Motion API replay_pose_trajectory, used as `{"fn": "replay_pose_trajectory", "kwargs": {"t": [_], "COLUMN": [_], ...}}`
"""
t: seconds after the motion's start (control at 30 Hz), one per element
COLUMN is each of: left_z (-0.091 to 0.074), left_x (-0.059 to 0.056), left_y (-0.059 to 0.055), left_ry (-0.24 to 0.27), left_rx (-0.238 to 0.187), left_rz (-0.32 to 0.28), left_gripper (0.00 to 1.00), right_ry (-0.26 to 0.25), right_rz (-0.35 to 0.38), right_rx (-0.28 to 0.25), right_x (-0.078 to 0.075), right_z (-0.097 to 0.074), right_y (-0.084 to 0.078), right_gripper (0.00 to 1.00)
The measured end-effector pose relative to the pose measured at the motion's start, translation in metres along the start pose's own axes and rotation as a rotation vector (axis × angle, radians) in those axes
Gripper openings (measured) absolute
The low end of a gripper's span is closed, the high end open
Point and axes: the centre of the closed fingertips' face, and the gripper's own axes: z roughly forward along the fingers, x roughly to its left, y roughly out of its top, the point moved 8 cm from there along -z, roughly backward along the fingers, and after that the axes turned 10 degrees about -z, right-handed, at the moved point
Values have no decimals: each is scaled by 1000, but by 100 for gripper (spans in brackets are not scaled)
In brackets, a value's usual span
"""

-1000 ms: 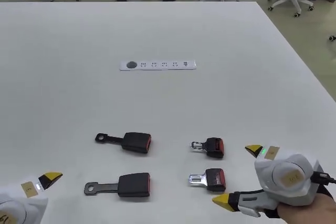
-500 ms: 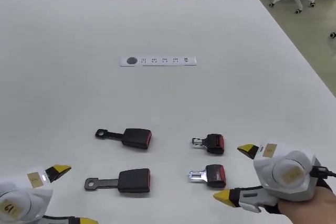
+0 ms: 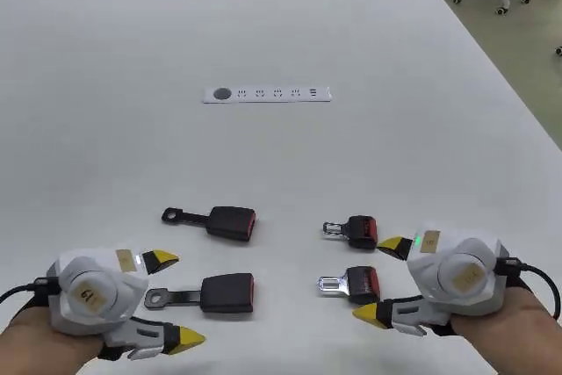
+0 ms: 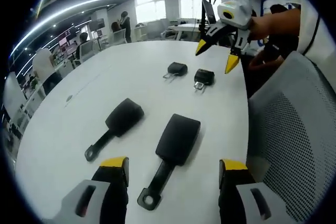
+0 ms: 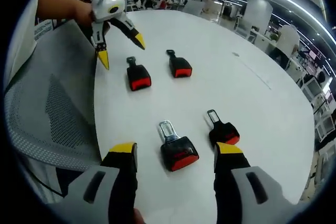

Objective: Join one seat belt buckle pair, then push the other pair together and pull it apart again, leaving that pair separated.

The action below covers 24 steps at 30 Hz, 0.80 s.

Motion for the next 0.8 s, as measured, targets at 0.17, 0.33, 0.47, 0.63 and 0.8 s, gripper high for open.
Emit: {"fn": "replay_pose_trajectory", "kwargs": {"t": [0.17, 0.33, 0.47, 0.63, 0.8], "left_z": [11, 21, 28, 32, 38], "left_x": [-1, 3, 6, 12, 10], "left_y": [5, 7, 4, 3, 0], "left_ry": [-35, -86, -104, -116, -141], "left_rx": [16, 36, 63, 85, 115], "left_rz": [31, 52, 69, 87, 112], "left_gripper": [68, 60, 56, 54, 49], "right_ry": [22, 68, 101, 143, 181], "right_rz": [-27, -54, -78, -105, -126], "right_rx": [22, 35, 33, 47, 76], "right_x": [-7, -11, -11, -11, -8], "right_z": [6, 15, 18, 25, 32], "right_y": [-5, -10, -9, -11, -16], "right_gripper": [54, 48, 43, 40, 39]}}
